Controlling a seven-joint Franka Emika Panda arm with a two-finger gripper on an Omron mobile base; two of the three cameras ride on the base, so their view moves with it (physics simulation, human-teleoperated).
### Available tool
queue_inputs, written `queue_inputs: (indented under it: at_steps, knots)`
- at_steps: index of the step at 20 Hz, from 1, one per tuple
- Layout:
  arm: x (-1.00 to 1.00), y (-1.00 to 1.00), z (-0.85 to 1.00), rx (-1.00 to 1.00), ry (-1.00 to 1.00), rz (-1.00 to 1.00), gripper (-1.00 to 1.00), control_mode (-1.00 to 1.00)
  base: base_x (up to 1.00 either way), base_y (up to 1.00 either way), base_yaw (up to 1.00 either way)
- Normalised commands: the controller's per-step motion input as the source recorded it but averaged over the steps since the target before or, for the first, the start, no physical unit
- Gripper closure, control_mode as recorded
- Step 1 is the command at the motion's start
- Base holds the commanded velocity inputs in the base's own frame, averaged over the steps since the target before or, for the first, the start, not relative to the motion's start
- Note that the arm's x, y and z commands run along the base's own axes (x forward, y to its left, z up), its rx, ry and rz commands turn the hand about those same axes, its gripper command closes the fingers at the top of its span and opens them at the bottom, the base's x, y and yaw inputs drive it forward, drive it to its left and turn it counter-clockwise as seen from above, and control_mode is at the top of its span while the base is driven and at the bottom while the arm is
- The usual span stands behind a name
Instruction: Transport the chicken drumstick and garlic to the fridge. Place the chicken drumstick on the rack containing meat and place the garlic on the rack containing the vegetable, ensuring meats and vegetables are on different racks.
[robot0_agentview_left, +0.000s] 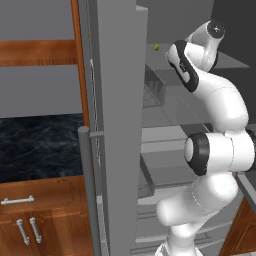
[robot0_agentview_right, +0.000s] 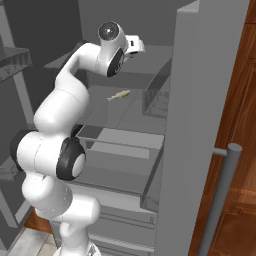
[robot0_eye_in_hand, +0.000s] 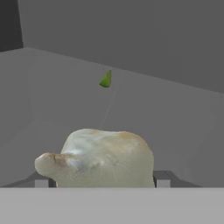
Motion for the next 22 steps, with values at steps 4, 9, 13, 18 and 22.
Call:
queue_inputs:
  at_steps: [4, 9, 13, 18, 22]
  knots:
    - [0.39, -0.04, -0.02, 0.0, 0.06, 0.0, 1.0, -1.0, 0.0, 0.0, 0.0]
    - [0.39, -0.04, -0.23, 0.0, 0.12, 0.0, 1.0, -1.0, 0.0, 0.0, 0.0]
    - [0.07, -0.07, -0.55, 0.0, 0.1, 0.0, 1.0, -1.0, 0.0, 0.0, 0.0]
    - [0.0, -0.05, -0.7, 0.0, 0.06, 0.0, -1.0, -1.0, 0.0, 0.0, 0.0]
    - [0.2, -0.01, -0.56, 0.0, -0.01, 0.0, -1.0, -1.0, 0.0, 0.0, 0.0]
